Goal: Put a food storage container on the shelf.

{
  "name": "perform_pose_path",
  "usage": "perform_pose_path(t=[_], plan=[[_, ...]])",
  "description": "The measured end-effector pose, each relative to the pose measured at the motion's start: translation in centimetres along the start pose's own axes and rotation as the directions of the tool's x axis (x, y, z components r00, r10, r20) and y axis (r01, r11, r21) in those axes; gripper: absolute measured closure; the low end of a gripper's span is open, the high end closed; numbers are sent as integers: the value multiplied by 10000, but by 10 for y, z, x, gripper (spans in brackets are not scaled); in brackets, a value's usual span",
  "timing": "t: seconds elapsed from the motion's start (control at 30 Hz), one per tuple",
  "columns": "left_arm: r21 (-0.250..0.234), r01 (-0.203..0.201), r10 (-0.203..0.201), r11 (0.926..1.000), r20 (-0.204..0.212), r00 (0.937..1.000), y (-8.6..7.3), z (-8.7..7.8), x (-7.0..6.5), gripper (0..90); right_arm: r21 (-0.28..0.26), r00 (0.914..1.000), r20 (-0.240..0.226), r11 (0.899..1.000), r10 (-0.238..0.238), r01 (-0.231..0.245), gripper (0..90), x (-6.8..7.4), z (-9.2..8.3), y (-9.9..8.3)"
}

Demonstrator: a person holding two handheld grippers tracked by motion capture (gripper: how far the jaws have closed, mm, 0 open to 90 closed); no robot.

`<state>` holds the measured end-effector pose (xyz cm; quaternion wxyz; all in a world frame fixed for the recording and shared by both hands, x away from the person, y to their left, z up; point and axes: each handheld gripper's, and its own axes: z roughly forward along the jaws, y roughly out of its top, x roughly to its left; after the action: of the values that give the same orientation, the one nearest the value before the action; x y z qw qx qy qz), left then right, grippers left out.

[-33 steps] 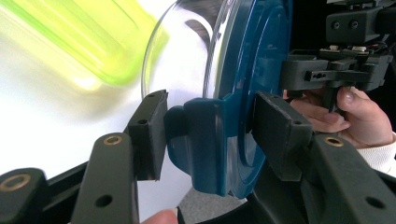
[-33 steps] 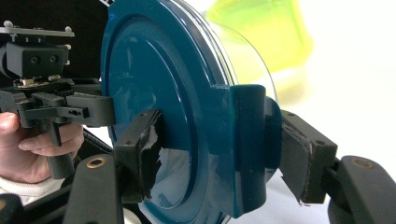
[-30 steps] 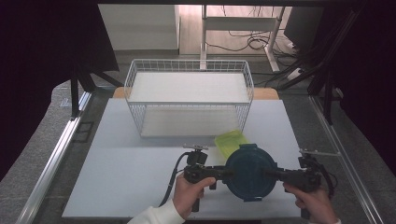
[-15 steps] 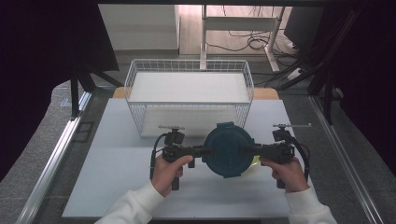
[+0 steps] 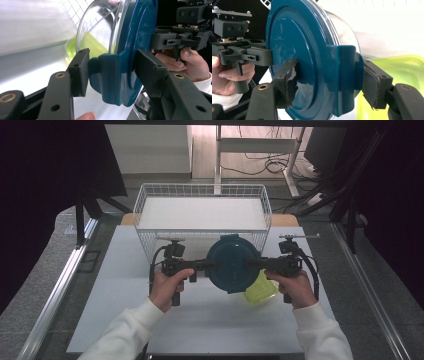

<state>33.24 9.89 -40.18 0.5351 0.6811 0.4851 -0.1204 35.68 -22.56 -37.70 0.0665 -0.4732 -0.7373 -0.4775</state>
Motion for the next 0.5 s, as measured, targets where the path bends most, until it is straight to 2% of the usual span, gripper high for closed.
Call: perform_pose_path(t=[0.17,0.27,0.5], plan=[[-58,-155,155,9999,-85,9998,13,-10,2,464,-90,9999,-54,9999,-135,135,352,6,5,13],[-328,-174,171,9993,-103,9998,22,-16,3,464,-162,9998,-86,9997,-203,202,352,10,9,21],[-520,-242,230,9984,-229,9995,37,-28,8,469,-322,9993,-313,9993,-212,201,352,14,20,38]])
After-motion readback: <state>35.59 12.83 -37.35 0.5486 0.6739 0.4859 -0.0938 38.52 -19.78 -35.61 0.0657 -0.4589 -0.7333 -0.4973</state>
